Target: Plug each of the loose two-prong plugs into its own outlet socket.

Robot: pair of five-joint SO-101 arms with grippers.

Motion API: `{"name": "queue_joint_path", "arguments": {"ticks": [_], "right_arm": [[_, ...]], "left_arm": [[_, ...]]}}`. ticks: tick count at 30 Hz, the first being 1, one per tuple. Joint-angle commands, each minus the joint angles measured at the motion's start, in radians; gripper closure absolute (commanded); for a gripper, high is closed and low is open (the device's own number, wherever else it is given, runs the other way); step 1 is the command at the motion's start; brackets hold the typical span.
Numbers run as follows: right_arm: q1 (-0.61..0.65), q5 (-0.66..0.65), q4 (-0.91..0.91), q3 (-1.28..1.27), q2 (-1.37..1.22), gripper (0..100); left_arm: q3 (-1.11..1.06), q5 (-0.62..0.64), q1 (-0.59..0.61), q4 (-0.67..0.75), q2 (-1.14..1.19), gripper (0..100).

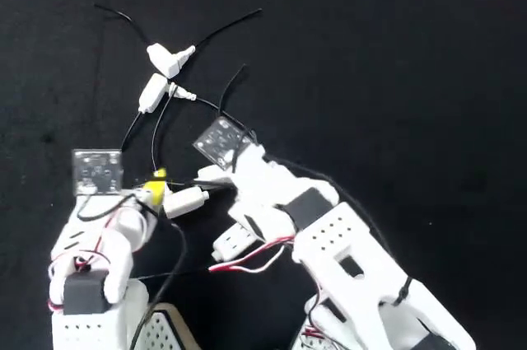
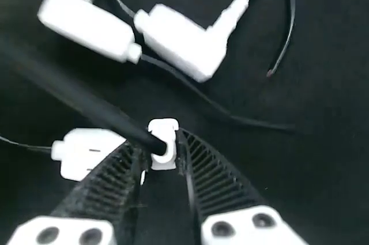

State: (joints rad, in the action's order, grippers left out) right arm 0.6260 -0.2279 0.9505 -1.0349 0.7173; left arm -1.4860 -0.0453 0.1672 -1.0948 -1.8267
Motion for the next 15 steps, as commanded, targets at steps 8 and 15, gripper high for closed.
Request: {"name": "queue_joint_path", "arguments": {"ticks": [8,15], "right_arm": [[-0.02,0.17,-0.207,-0.166,0.022,98.5],[-0.028,0.175,-0.213,-0.186,0.022,98.6]], "left_arm": [[-0.148,-0.161,0.318,-0.005,0.002,76],[-0.189,-0.222,0.318,0.021,0.002,76]]}}
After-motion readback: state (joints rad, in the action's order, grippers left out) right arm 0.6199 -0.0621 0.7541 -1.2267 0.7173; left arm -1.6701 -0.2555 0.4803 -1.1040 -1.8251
